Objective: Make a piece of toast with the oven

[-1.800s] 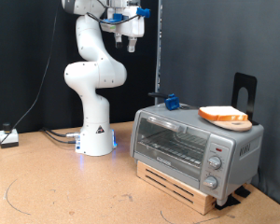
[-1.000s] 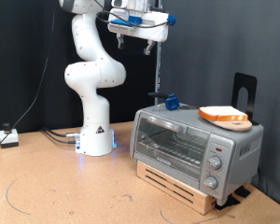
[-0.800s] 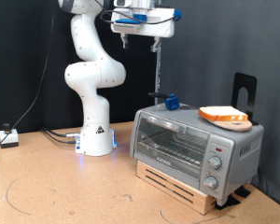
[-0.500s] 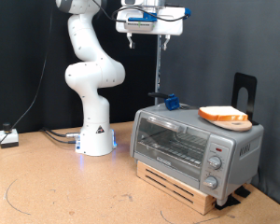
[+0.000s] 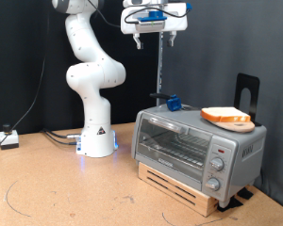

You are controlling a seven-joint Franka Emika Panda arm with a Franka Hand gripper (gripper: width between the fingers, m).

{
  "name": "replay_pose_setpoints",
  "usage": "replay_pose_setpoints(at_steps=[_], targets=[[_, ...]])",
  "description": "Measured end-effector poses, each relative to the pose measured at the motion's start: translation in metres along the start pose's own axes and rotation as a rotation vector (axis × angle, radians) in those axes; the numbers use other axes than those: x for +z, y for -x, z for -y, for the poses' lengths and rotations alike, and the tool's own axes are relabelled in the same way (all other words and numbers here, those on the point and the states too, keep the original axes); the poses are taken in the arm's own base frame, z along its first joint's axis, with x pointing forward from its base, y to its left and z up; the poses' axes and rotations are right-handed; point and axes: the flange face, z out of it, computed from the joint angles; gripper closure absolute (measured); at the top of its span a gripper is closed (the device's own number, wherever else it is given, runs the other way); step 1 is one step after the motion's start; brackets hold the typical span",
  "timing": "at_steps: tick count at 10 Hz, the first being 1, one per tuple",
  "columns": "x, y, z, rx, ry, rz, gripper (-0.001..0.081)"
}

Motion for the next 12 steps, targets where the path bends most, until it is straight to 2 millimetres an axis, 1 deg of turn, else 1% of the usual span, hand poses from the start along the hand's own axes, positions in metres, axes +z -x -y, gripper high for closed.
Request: replay_pose_setpoints(at_steps=[2, 3, 4, 5, 6, 7, 8, 10, 12], targets=[[-0.002, -0.001, 0.002, 0.077, -0.023, -0.032, -0.0001], [-0.003, -0.002, 0.008, 0.063, -0.101, -0.05, -0.0001], [-0.003, -0.002, 0.013, 0.011, -0.182, -0.009, -0.0001], [-0.003, -0.006, 0.013, -0.053, -0.238, 0.069, -0.0001], [0.003, -0.013, 0.009, -0.096, -0.247, 0.142, -0.0001], [0.012, -0.024, 0.006, -0.104, -0.224, 0.171, -0.0001], [0.017, -0.027, 0.01, -0.106, -0.206, 0.181, -0.0001], [0.019, -0.026, 0.009, -0.131, -0.214, 0.209, -0.0001], [0.03, -0.03, -0.003, -0.176, -0.192, 0.257, -0.0001]])
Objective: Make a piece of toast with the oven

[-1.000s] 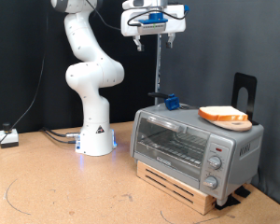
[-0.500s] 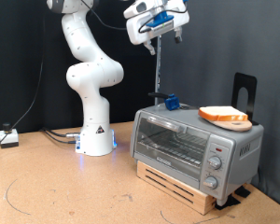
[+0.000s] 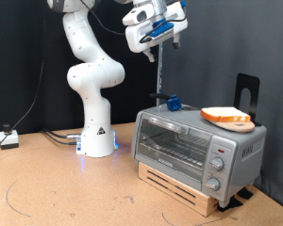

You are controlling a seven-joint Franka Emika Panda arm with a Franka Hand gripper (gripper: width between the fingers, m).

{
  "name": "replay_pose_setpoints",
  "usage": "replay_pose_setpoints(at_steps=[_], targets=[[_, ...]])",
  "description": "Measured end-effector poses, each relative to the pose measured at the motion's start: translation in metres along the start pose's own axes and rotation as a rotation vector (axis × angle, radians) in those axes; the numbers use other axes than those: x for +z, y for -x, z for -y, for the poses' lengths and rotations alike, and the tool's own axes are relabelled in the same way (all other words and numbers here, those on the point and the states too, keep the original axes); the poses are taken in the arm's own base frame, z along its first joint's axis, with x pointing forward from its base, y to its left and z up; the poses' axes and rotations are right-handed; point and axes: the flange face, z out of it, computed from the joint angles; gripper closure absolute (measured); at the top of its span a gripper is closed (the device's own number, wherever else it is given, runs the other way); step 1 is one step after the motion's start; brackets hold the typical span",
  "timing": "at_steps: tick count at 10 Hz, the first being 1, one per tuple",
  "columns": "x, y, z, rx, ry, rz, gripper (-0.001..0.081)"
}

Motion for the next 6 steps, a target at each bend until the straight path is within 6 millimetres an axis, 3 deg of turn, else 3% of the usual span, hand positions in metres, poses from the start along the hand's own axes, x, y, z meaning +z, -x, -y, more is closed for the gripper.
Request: replay_pose_setpoints(at_steps=[4, 6], targets=[[0.032, -0.024, -0.045, 0.01, 0.08, -0.009, -0.0001], [0.041, -0.03, -0.057, 0.029, 0.058, -0.033, -0.0001]])
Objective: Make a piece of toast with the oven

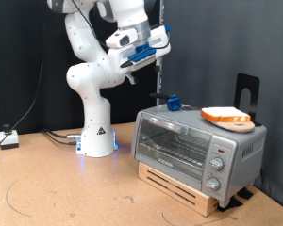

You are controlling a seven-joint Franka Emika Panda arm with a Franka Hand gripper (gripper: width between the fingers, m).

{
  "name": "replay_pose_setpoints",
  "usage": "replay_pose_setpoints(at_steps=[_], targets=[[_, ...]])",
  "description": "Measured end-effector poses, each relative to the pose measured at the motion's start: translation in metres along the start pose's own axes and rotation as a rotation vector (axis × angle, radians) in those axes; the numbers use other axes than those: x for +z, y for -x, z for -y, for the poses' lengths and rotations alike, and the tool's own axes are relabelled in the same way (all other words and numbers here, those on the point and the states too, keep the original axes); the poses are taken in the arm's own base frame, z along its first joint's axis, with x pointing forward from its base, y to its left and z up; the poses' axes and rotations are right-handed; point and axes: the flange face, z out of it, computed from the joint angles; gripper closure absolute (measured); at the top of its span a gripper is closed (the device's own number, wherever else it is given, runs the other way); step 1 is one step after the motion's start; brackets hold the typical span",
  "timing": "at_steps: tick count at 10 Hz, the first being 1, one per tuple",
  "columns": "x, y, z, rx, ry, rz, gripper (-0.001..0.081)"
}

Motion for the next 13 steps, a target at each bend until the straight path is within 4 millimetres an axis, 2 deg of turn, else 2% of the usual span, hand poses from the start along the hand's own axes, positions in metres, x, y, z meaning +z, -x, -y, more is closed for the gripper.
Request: replay_pose_setpoints(at_steps=[2, 4, 10, 13], targets=[[0.001, 0.001, 0.001, -0.026, -0.011, 0.013, -0.0001], [0.008, 0.002, -0.008, -0.079, -0.041, 0.022, -0.0001], [0.074, -0.01, -0.054, -0.047, 0.028, -0.015, -0.0001], [0.107, -0.018, -0.06, -0.041, 0.046, -0.039, -0.0001]])
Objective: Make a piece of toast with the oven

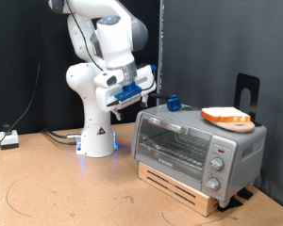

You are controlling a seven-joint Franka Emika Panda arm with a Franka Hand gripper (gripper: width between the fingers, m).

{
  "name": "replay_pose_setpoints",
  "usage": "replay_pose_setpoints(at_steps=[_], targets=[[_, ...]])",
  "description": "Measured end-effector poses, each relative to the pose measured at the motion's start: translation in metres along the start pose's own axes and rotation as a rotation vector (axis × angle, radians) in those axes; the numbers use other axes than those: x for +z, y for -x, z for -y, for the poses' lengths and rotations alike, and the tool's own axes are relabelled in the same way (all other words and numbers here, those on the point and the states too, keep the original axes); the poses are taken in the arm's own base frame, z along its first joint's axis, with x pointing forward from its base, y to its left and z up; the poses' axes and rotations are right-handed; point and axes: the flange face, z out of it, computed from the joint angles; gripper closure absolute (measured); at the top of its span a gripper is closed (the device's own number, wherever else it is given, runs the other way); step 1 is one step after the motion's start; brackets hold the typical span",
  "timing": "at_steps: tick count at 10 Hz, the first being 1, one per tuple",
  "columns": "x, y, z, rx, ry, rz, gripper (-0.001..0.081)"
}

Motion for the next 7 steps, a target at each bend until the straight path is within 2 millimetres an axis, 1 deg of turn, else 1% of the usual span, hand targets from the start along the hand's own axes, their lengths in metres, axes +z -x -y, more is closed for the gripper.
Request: replay_pose_setpoints(at_steps=[3, 7], targets=[[0.015, -0.003, 0.014, -0.033, -0.016, -0.01, -0.0001], [0.021, 0.005, 0.029, -0.05, -0.037, 0.016, -0.0001]])
